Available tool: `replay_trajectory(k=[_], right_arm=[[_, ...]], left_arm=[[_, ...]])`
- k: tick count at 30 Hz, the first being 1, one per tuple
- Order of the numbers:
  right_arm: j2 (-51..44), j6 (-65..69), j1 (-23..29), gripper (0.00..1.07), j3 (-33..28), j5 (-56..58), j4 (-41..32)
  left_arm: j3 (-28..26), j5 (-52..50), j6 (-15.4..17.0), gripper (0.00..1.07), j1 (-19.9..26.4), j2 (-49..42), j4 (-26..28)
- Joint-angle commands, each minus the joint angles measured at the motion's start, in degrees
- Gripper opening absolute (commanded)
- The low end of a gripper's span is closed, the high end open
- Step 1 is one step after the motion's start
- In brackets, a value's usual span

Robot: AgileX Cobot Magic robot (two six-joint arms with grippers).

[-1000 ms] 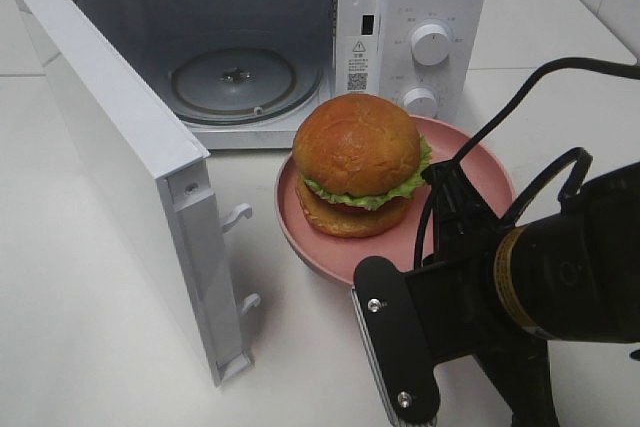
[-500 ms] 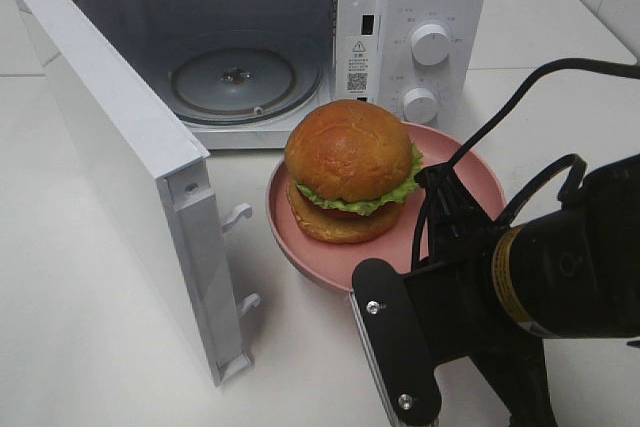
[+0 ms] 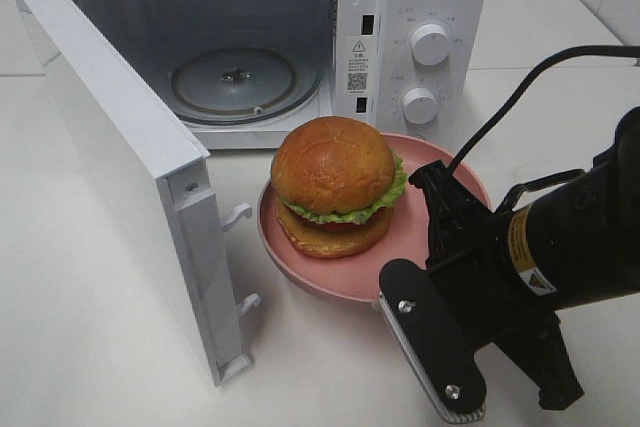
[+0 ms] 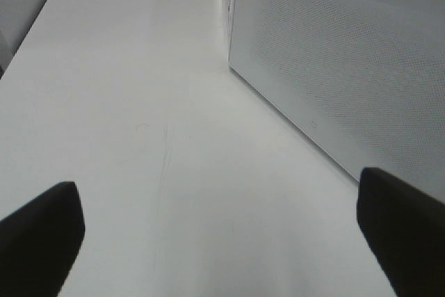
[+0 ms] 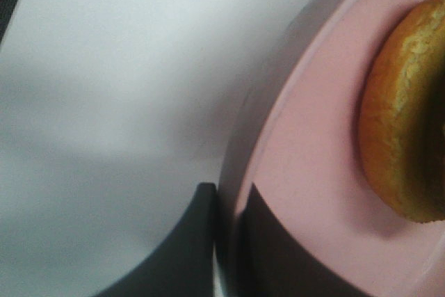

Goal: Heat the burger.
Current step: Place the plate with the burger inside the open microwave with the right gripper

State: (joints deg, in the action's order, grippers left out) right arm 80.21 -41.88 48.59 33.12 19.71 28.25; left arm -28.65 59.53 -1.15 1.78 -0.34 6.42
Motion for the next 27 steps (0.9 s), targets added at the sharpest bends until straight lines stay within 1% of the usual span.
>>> replay_trajectory(k=[1,2,3,5,7,8,9,12,14,15,16,17,20,22,27], right_arm=[[-0.80,-9.68,-3.09,0.00,0.97,-3.50,-3.95],[-0.80,-9.68,-3.09,0.00,0.97,-3.50,-3.95],[-0.80,-13.58,-4.24,0.00,1.72,-3.72,-5.61],[-0.80,-15.53,-4.76,0.00,2.18,-3.78,-6.70],[-0.80,-23.15,-7.16,0.00,3.72,-4.53,-12.83],[-0.80,-23.15,-7.16,0.00,3.72,-4.53,-12.83],[-0.80,-28.07,-8.19,0.00,3.78,-4.81,-16.44],[-0.80,-31.11,-8.71,0.00,3.78,-4.81,-17.88],[-0.80,-43.09,-11.00,0.00,3.78,-5.61,-26.87],[-0.80,-43.09,-11.00,0.00,3.78,-5.61,-26.87],[-0.80,-45.72,-11.46,0.00,3.78,-5.90,-29.05],[-0.80,-51.45,-12.09,0.00,3.78,-6.07,-34.09],[-0.80,-54.32,-12.43,0.00,3.78,-6.19,-36.10],[-0.80,-60.16,-13.29,0.00,3.78,-7.16,-39.42],[-0.80,-60.96,-14.44,0.00,3.78,-8.14,-39.94]], left_arm=[[0.11,-0.11,-0.17,1.00,0.06,-1.03,0.23],[0.11,-0.11,-0.17,1.00,0.06,-1.03,0.23],[0.11,-0.11,-0.17,1.00,0.06,-1.03,0.23],[0.11,-0.11,-0.17,1.00,0.06,-1.03,0.23],[0.11,-0.11,-0.17,1.00,0.06,-1.03,0.23],[0.11,-0.11,-0.17,1.00,0.06,-1.03,0.23],[0.11,-0.11,-0.17,1.00,0.06,-1.03,0.23],[0.11,-0.11,-0.17,1.00,0.06,-1.03,0.23],[0.11,-0.11,-0.17,1.00,0.06,-1.03,0.23],[0.11,-0.11,-0.17,1.00,0.06,-1.03,0.23],[0.11,-0.11,-0.17,1.00,0.06,-1.03,0.23],[0.11,-0.11,-0.17,1.00,0.06,-1.03,0.23],[0.11,-0.11,-0.17,1.00,0.06,-1.03,0.23],[0.11,-0.11,-0.17,1.00,0.06,-1.03,0.23],[0.11,-0.11,-0.17,1.00,0.06,-1.03,0.23]])
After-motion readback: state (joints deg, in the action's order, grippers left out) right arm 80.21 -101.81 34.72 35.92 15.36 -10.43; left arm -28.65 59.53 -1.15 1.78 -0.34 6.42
